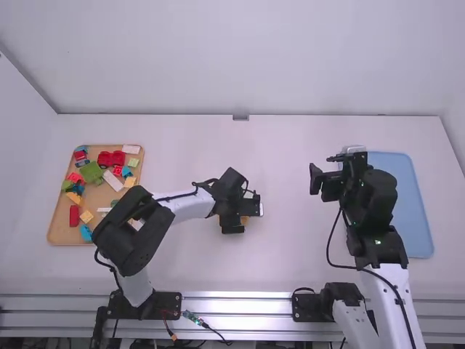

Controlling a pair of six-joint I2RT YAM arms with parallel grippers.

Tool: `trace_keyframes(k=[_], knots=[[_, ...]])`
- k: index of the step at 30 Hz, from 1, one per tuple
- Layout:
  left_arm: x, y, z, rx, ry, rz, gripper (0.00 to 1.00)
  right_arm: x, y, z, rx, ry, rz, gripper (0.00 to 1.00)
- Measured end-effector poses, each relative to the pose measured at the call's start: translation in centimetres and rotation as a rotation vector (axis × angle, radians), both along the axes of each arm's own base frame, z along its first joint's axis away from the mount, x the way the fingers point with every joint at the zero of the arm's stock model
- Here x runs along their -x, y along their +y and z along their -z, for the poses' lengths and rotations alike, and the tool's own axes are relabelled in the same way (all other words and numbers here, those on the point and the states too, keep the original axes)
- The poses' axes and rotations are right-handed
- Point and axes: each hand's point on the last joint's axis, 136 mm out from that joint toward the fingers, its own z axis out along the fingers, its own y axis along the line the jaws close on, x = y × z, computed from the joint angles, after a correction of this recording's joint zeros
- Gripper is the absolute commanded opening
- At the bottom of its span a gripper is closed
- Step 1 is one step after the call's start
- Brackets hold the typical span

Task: Assemble lego blocks to make yellow taxi

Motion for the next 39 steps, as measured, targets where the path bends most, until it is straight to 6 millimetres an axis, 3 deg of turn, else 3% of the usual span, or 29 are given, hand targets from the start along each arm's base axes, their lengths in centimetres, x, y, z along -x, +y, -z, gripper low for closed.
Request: trace_keyframes(k=[6, 9, 12, 14, 15, 17, 19, 21, 25, 28, 30, 34, 35, 37, 39], knots=[[0.0, 0.0, -0.1, -0.001, 0.001, 0.000, 0.99, 0.0, 0.0, 0.0, -0.001, 0.000, 0.001, 0.99], [0.3, 0.2, -1.4, 0.005, -0.009, -0.001, 0.99, 0.0, 0.0, -0.1, -0.001, -0.005, 0.001, 0.99], [-0.1, 0.5, -5.1, 0.041, -0.072, -0.013, 0.99, -0.1, 0.0, -0.1, 0.001, -0.006, -0.001, 0.99], [-0.9, 1.4, -9.4, 0.097, -0.157, -0.043, 0.99, -0.1, 0.0, -0.2, -0.002, -0.006, 0.002, 0.99], [-1.1, 1.6, -10.1, 0.107, -0.173, -0.050, 0.99, -0.1, 0.0, -0.2, -0.001, -0.007, 0.001, 0.99], [-2.1, 3.3, -13.6, 0.159, -0.243, -0.123, 0.99, -0.1, 0.0, -0.1, -0.002, -0.006, 0.002, 0.99], [-3.6, 6.2, -16.7, 0.203, -0.307, -0.253, 0.99, -0.1, 0.0, -0.1, 0.000, -0.007, 0.001, 0.99], [-4.8, 8.6, -18.4, 0.228, -0.343, -0.369, 0.99, -0.1, 0.0, -0.2, -0.002, -0.007, 0.001, 0.99], [-7.5, 16.6, -21.0, 0.277, -0.394, -0.745, 0.99, -0.1, 0.0, -0.3, -0.002, -0.011, 0.001, 0.99], [-8.2, 21.9, -21.2, 0.303, -0.384, -0.989, 0.99, -0.2, 0.0, -0.4, -0.001, -0.017, 0.000, 0.99], [-8.1, 26.7, -21.0, 0.340, -0.355, -1.204, 0.99, -0.2, 0.0, -0.5, -0.002, -0.022, 0.000, 0.99], [-7.3, 32.5, -20.5, 0.409, -0.312, -1.452, 0.99, -0.2, 0.0, -0.5, -0.001, -0.022, 0.000, 0.99], [-7.3, 32.7, -20.4, 0.412, -0.311, -1.458, 0.99, -0.2, 0.0, -0.5, -0.003, -0.022, 0.001, 0.99], [-7.0, 35.2, -19.6, 0.437, -0.283, -1.554, 0.99, -0.2, 0.0, -0.5, -0.002, -0.021, 0.001, 0.99], [-7.1, 36.4, -18.9, 0.447, -0.268, -1.593, 0.99, -0.2, 0.0, -0.5, 0.001, -0.022, 0.000, 0.99]])
